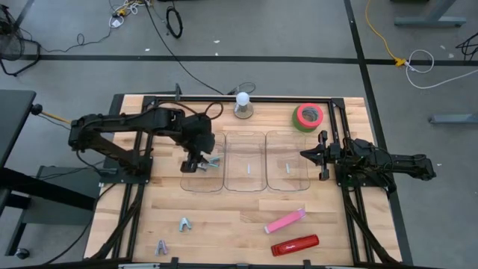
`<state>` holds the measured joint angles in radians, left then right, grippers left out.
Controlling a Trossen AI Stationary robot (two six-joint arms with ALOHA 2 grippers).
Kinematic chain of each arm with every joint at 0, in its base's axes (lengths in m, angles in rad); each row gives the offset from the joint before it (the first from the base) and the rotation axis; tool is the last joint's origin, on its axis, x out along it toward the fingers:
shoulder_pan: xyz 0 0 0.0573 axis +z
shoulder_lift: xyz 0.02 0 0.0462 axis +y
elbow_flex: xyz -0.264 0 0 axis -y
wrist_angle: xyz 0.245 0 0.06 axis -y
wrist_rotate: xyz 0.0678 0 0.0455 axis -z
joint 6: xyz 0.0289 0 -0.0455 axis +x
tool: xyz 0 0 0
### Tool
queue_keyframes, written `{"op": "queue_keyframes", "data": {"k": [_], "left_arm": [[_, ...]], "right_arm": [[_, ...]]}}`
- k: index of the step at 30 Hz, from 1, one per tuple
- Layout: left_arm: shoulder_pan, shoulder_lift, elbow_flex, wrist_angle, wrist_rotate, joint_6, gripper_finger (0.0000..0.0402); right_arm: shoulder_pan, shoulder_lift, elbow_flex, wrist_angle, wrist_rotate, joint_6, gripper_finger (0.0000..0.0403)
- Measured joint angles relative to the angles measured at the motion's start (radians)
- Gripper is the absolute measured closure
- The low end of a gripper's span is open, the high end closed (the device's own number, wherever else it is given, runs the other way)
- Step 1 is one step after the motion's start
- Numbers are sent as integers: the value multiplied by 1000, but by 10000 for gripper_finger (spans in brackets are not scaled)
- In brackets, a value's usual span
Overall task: Pick and place Stapler, Stapler remover, tape
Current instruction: Put the blue staple remover into the left transparent bin
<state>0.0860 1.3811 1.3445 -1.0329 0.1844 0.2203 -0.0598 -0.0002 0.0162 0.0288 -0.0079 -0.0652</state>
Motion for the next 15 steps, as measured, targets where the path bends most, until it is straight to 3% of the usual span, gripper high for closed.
{"op": "queue_keyframes", "data": {"k": [15], "left_arm": [[-138, 0, 19, -73, 0, -1, 357]], "right_arm": [[0, 0, 0, 0, 0, 0, 381]]}}
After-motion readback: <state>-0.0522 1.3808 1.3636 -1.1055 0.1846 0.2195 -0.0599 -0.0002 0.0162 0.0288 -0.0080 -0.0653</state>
